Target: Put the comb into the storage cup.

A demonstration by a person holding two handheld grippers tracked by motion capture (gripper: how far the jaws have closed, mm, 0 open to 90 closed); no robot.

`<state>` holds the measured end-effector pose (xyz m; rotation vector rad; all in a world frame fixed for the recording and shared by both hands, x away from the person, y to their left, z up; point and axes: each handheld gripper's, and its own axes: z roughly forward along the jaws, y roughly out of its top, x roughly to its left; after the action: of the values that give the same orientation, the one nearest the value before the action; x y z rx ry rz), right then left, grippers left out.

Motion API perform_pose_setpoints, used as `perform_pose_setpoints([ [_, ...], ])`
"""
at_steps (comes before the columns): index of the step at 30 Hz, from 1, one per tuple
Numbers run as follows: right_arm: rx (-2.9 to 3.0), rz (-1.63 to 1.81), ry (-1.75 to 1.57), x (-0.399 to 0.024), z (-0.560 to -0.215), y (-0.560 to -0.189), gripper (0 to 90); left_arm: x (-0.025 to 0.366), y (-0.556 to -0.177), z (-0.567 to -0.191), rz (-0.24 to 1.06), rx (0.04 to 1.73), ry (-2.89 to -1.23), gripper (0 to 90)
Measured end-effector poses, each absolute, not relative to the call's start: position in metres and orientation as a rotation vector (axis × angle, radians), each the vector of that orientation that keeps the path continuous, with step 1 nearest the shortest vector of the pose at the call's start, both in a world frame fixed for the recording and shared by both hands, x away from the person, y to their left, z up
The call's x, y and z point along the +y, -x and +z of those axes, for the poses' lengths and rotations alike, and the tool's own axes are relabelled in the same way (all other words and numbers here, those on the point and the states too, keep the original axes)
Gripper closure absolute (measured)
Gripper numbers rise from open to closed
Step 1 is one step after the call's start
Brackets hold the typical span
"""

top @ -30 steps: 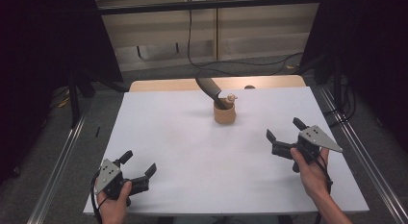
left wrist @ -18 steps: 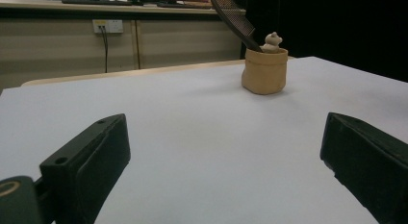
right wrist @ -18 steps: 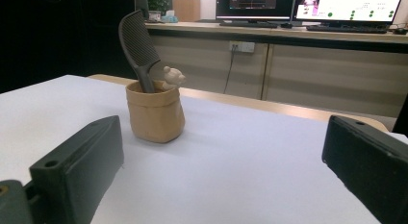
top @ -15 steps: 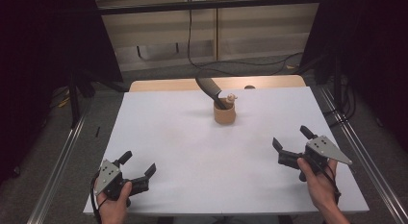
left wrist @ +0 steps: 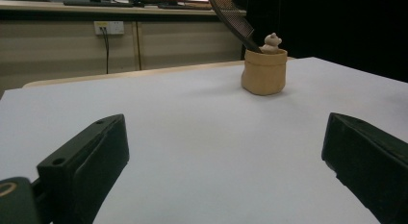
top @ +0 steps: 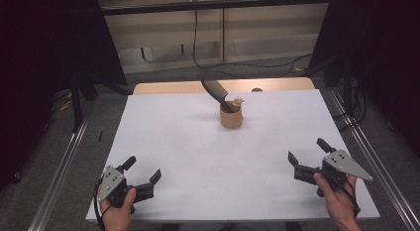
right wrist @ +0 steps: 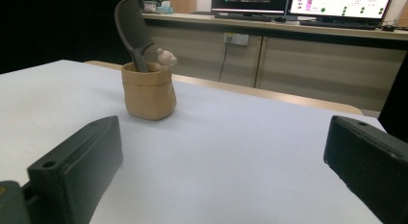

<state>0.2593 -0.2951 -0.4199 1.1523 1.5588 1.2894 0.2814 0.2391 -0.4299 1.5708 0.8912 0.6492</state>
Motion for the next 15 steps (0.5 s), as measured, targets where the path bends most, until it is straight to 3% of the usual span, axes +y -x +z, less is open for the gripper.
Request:
perform_pose_setpoints([
  [15,1.529,1.24,-1.181,-0.314,-0.434,-0.241,0.0,0.239,-0.281,-0.431,0.644,0.896,-1.587,2.6],
])
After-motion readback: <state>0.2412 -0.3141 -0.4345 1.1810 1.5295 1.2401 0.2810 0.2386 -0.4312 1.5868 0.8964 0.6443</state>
